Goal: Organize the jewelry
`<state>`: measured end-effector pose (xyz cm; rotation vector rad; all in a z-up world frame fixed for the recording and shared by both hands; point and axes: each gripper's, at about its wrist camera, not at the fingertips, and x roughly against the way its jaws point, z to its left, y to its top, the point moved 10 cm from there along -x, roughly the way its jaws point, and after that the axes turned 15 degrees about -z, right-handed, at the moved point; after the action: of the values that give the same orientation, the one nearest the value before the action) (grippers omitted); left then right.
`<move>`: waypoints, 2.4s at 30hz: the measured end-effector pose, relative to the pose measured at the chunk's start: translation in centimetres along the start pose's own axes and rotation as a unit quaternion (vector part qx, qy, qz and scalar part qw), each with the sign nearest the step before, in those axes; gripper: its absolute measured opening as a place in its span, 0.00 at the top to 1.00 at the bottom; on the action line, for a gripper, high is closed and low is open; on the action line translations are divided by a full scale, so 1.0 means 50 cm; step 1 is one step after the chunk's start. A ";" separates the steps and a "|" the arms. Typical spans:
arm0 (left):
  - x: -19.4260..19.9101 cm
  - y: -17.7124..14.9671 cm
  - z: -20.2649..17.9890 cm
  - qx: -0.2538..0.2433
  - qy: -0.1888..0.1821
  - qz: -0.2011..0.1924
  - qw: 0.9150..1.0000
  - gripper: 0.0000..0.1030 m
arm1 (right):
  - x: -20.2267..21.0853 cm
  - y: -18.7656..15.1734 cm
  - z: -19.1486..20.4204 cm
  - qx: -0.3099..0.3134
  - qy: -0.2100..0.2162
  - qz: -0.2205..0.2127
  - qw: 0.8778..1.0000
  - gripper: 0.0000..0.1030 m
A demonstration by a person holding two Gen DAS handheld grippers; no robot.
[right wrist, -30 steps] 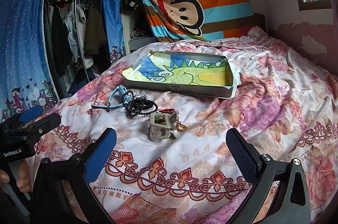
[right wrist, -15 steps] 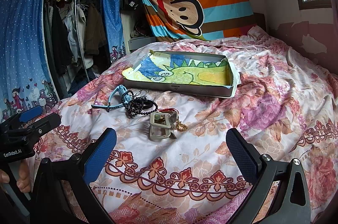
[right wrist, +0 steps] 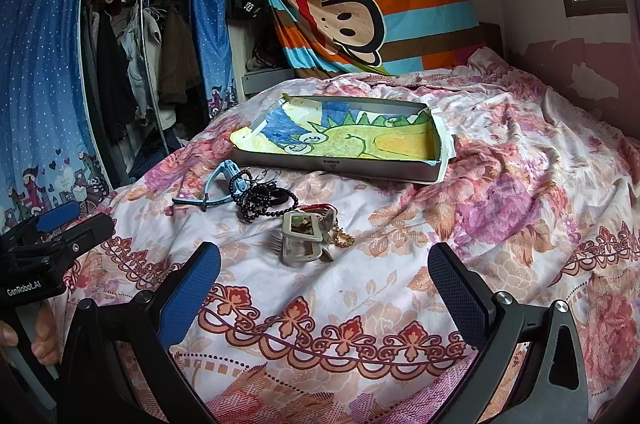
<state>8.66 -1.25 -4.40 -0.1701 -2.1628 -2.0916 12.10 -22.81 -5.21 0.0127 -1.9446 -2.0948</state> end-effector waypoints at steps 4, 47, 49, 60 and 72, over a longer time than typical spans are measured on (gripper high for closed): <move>0.000 -0.007 -0.020 0.000 0.000 0.002 1.000 0.00 | -0.002 -0.001 0.001 0.000 -0.001 0.001 1.000 0.01; -0.379 -0.071 0.071 0.078 -0.037 0.165 0.982 0.35 | -0.265 -0.136 0.047 -0.013 0.104 0.222 0.969 0.37; -0.392 -0.075 0.069 0.079 -0.038 0.170 0.982 0.38 | -0.265 -0.140 0.046 -0.016 0.103 0.224 0.969 0.37; -0.411 -0.106 0.056 0.112 -0.054 0.204 0.971 0.83 | -0.258 -0.123 0.036 -0.012 0.098 0.205 0.974 0.59; -0.347 -0.076 0.041 0.095 -0.035 0.189 0.977 0.85 | -0.231 -0.090 0.031 -0.029 0.105 0.176 0.978 0.59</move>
<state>25.08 0.82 -11.13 -0.5914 -2.1453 -1.6857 22.00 -18.64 -11.60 -0.1105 -1.6261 -1.8346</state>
